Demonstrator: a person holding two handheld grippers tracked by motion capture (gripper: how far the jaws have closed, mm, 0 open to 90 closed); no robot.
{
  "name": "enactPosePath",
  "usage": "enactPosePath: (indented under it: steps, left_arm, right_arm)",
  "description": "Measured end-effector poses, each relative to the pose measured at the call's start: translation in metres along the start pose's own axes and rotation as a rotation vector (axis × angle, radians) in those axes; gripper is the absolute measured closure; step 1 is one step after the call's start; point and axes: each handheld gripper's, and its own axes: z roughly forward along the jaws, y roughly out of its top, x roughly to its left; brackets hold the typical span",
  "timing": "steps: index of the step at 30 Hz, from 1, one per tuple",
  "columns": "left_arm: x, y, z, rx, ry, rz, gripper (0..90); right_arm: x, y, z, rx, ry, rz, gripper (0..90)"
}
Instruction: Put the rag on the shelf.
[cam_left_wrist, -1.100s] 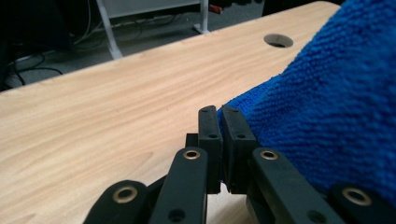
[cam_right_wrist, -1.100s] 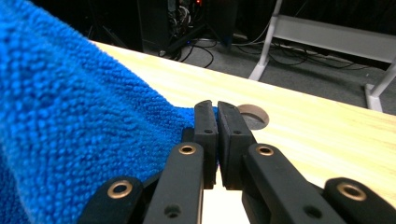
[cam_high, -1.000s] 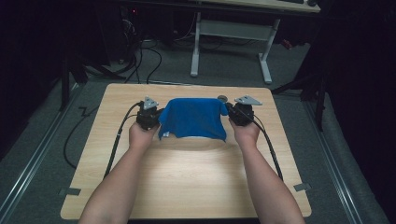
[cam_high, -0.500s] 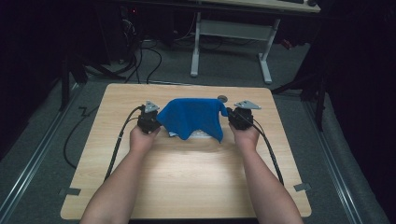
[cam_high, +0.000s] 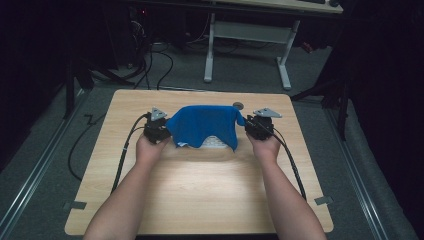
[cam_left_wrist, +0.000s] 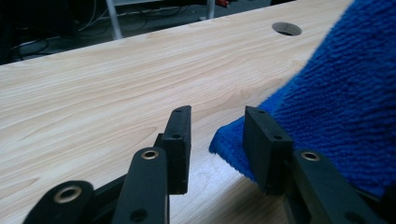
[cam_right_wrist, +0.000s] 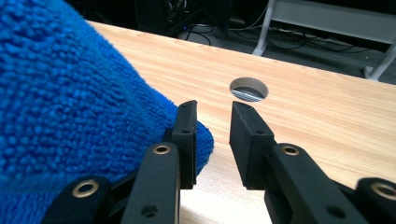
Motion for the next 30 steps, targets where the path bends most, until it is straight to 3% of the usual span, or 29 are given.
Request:
enactPosePath:
  steps: [13,20,23,30]
  left_arm:
    - [0.005,-0.013,-0.024,-0.014,0.03,0.003,61.3]
    - [0.004,-0.024,-0.032,-0.014,0.045,-0.005,61.0]
    - [0.004,-0.031,-0.037,-0.005,0.052,-0.01,60.8]
    - [0.001,-0.044,-0.048,0.002,0.058,-0.022,58.6]
  right_arm:
    - [-0.018,-0.014,-0.018,0.014,-0.053,0.007,70.1]
    - [-0.021,-0.02,-0.029,-0.003,-0.048,0.013,69.9]
    - [-0.021,-0.026,-0.034,0.016,-0.045,0.001,68.1]
    - [-0.019,-0.039,-0.046,-0.01,-0.041,-0.017,64.3]
